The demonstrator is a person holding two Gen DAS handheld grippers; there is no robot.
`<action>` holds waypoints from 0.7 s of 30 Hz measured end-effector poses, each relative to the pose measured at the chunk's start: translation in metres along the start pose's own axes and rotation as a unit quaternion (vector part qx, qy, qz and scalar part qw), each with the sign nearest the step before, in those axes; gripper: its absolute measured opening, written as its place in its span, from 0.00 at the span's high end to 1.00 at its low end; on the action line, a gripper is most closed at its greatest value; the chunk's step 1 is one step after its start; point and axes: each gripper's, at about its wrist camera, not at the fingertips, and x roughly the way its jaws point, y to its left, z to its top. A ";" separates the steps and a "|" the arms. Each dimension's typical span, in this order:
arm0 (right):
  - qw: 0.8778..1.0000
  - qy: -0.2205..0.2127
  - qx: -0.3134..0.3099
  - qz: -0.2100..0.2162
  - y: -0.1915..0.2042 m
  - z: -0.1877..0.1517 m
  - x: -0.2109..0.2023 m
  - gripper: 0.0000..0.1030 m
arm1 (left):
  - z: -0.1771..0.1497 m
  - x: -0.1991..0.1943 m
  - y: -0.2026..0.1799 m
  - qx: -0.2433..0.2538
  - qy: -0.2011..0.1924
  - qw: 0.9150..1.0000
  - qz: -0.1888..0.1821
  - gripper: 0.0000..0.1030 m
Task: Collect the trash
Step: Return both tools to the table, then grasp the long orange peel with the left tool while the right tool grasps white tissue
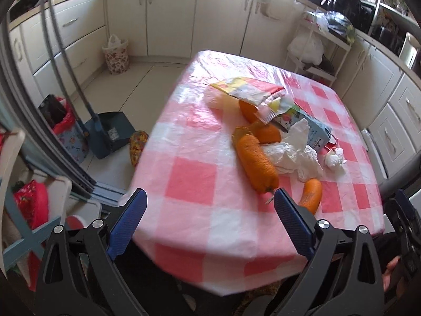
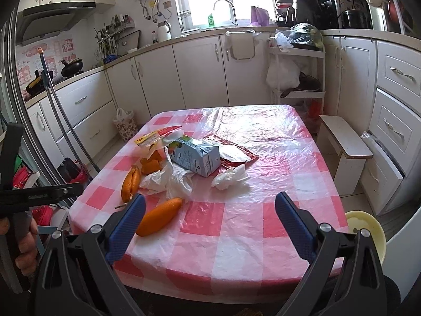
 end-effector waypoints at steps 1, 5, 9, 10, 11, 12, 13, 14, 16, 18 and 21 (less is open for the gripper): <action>1.000 0.003 0.001 0.002 0.000 0.000 0.001 0.08 | 0.004 0.009 -0.010 0.006 0.003 1.000 0.003 0.11; 1.000 0.023 0.010 0.019 -0.003 -0.003 0.009 0.08 | 0.017 0.046 -0.040 0.032 0.020 0.999 0.025 0.18; 0.998 0.043 0.014 0.037 -0.004 -0.005 0.018 0.08 | 0.020 0.080 -0.051 0.044 0.044 0.998 0.025 0.47; 0.998 0.048 0.015 0.042 -0.004 -0.006 0.020 0.08 | 0.019 0.084 -0.051 0.048 0.050 0.997 0.024 0.62; 0.997 0.054 0.017 0.048 -0.004 -0.006 0.023 0.08 | 0.019 0.085 -0.053 0.056 0.048 0.997 0.028 0.65; 0.996 0.061 0.018 0.055 -0.003 -0.007 0.026 0.10 | 0.018 0.084 -0.054 0.065 0.044 0.996 0.031 0.70; 0.996 0.067 0.017 0.061 -0.001 -0.007 0.027 0.10 | 0.017 0.082 -0.053 0.070 0.044 0.996 0.022 0.73; 0.995 0.073 0.017 0.067 0.000 -0.007 0.030 0.11 | 0.017 0.080 -0.050 0.067 0.045 0.997 0.014 0.74; 0.994 0.080 0.013 0.076 0.005 -0.006 0.034 0.15 | 0.016 0.074 -0.038 0.059 0.044 0.997 0.011 0.76; 0.993 0.081 0.000 0.084 0.014 -0.003 0.039 0.16 | 0.014 0.067 -0.024 0.055 0.042 0.998 0.014 0.76; 0.991 0.084 -0.021 0.101 0.030 0.007 0.053 0.23 | 0.006 0.059 -0.005 0.047 0.039 0.998 0.020 0.76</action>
